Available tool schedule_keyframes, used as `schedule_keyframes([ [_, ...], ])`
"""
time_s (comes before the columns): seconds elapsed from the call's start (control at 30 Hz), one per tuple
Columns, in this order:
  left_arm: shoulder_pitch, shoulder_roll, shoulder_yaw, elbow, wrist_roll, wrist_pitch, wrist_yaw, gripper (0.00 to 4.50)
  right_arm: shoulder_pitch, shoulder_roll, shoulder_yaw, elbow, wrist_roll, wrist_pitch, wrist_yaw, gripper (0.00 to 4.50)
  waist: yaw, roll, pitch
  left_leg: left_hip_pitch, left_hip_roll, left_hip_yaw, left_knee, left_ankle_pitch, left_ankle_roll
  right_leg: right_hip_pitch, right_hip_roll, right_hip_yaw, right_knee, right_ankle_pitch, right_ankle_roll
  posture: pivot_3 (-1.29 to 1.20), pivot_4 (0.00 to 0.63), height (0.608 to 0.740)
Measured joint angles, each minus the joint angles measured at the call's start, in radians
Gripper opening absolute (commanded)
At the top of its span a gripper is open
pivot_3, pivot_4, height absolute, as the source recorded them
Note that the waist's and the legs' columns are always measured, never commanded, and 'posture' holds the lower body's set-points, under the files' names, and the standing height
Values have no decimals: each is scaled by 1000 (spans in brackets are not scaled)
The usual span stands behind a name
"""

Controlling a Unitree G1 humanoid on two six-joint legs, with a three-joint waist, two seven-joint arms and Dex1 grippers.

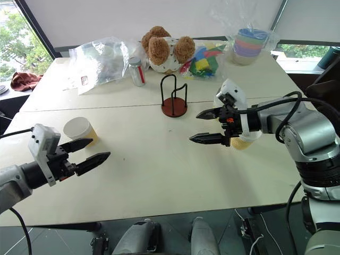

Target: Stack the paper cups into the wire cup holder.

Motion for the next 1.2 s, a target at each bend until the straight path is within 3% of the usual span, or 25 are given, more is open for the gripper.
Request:
schedule_keyframes([
  [1.0,-15,-20,0,19,30,-27,10,4500,0,77,0,44,-59,-44,-72,4487,-3,0,0,0,0,0,0,0,0,0,0,0,0,0,1,0,150,740],
  [1.2,-67,17,43,58,14,-22,8,4500,-6,238,12,17,-70,38,-252,4487,-5,0,0,0,0,0,0,0,0,-1,1,0,2,1,1,0,150,740],
])
